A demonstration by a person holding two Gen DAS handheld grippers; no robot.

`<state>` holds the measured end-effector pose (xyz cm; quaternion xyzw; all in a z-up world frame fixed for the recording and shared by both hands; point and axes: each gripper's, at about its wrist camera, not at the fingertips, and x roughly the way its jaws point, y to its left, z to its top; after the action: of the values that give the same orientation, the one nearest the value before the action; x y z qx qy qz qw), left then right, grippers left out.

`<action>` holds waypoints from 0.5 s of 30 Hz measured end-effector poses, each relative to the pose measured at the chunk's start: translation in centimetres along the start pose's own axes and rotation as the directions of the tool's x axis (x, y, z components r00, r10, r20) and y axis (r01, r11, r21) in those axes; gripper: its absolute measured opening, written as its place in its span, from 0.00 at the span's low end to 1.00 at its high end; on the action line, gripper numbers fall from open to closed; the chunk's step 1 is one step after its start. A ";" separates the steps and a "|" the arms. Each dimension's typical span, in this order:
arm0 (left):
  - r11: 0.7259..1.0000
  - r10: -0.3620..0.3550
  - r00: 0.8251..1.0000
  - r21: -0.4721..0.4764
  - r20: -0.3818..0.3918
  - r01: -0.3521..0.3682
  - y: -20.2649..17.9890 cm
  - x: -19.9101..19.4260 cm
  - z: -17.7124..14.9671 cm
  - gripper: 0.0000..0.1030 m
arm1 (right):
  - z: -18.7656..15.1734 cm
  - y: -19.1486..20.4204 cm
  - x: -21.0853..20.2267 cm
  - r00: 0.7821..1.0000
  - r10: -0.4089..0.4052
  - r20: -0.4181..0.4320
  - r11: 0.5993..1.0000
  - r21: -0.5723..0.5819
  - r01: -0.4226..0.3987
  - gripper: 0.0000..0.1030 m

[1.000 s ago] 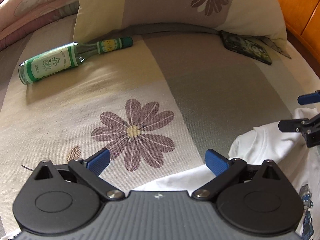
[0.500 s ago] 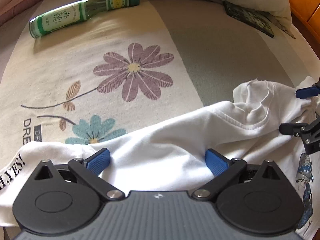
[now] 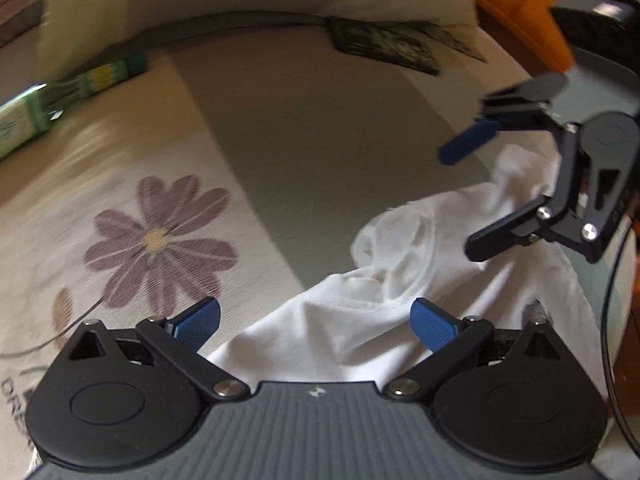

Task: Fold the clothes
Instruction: 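Lower the right gripper onto the shirt edge and close on the fabric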

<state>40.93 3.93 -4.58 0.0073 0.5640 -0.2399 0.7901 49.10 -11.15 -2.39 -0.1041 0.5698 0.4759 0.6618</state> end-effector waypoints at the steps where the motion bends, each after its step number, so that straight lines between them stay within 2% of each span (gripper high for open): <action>1: 0.999 -0.031 0.999 0.038 -0.029 0.032 0.0 0.5 0.3 0.97 | 0.1 -0.4 0.5 0.999 0.031 -0.026 0.999 0.015 -0.031 1.00; 3: 0.992 -0.066 0.995 0.098 -0.080 0.074 -0.1 1.4 0.7 0.97 | 0.4 -1.3 1.6 0.993 0.094 -0.075 0.995 0.048 -0.090 1.00; 6: 0.983 -0.111 0.981 0.125 -0.159 0.132 -0.1 2.7 0.8 0.97 | 0.5 -2.1 2.7 0.975 0.181 -0.128 0.981 0.089 -0.171 1.00; 8: 0.979 -0.135 0.977 0.132 -0.168 0.158 -0.3 2.5 0.8 0.97 | 0.5 -1.8 2.5 0.962 0.237 -0.135 0.969 0.103 -0.224 1.00; 10: 0.971 -0.189 0.966 0.112 -0.177 0.211 -0.4 1.9 0.7 0.97 | 0.2 -1.3 1.9 0.947 0.291 -0.138 0.955 0.105 -0.279 1.00; 15: 0.959 -0.237 0.957 0.116 -0.167 0.258 -1.4 -0.4 -0.3 0.96 | -1.1 0.8 -0.2 0.936 0.319 -0.145 0.948 0.053 -0.315 1.00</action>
<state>40.02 2.96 -3.96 0.0087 0.6010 -0.3737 0.7064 47.82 -11.59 -2.26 -0.0373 0.6345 0.5589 0.5326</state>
